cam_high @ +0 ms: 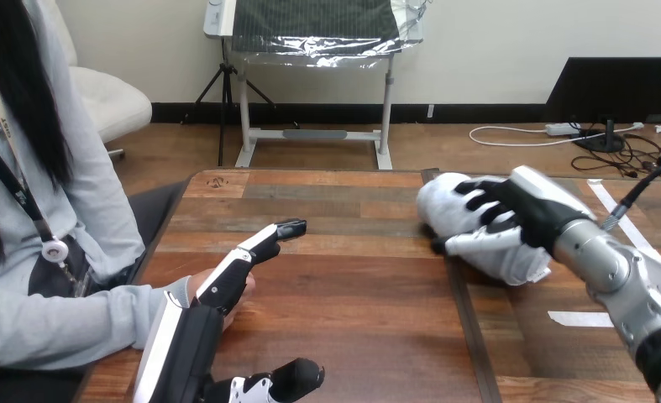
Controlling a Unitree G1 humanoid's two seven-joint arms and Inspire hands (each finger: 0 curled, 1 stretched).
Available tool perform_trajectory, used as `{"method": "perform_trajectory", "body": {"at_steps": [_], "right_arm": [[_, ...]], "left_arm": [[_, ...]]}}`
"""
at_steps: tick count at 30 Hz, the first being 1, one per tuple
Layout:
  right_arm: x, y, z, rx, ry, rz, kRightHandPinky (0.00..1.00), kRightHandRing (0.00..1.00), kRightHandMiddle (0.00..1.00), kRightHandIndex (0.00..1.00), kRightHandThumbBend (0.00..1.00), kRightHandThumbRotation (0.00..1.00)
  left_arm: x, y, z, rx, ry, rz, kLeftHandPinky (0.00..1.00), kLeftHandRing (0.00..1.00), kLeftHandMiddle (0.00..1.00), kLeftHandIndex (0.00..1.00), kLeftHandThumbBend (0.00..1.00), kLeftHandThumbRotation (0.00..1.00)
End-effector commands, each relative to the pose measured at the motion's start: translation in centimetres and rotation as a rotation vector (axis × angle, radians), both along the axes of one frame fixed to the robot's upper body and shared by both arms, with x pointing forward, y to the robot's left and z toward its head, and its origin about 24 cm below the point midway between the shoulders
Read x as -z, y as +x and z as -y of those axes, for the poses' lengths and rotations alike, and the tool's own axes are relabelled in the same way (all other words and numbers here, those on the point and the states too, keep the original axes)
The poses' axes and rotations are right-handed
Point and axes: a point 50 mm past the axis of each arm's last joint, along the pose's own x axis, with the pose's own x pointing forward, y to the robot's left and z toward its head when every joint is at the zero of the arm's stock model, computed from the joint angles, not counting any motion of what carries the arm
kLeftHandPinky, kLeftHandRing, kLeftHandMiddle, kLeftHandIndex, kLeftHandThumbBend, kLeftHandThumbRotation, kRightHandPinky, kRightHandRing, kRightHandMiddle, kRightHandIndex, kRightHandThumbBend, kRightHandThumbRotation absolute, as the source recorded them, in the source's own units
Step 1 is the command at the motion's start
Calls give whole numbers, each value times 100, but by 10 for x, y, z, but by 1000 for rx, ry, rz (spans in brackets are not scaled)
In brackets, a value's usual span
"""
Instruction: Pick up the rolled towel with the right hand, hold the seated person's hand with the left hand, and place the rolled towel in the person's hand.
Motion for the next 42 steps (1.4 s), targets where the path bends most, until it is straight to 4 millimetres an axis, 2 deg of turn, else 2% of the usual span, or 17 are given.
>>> {"method": "perform_trajectory", "body": {"at_steps": [1,27,31,42], "right_arm": [[0,-12,-14,-98,25,-22,68,79,83,88,85,49],[-46,-65,-13,-215,-17,12,68,78,81,88,82,47],[-62,-82,-11,-252,-18,63,66,76,80,87,83,47],[-85,-94,-10,-294,26,142,59,71,77,84,84,43]], "left_arm": [[-9,13,3,14,-22,62,85,88,85,80,99,76],[-11,20,5,25,-23,77,87,89,86,80,97,75],[-12,23,5,27,-22,85,86,89,86,80,96,73],[-11,26,5,28,-15,72,87,89,85,80,98,74]]}}
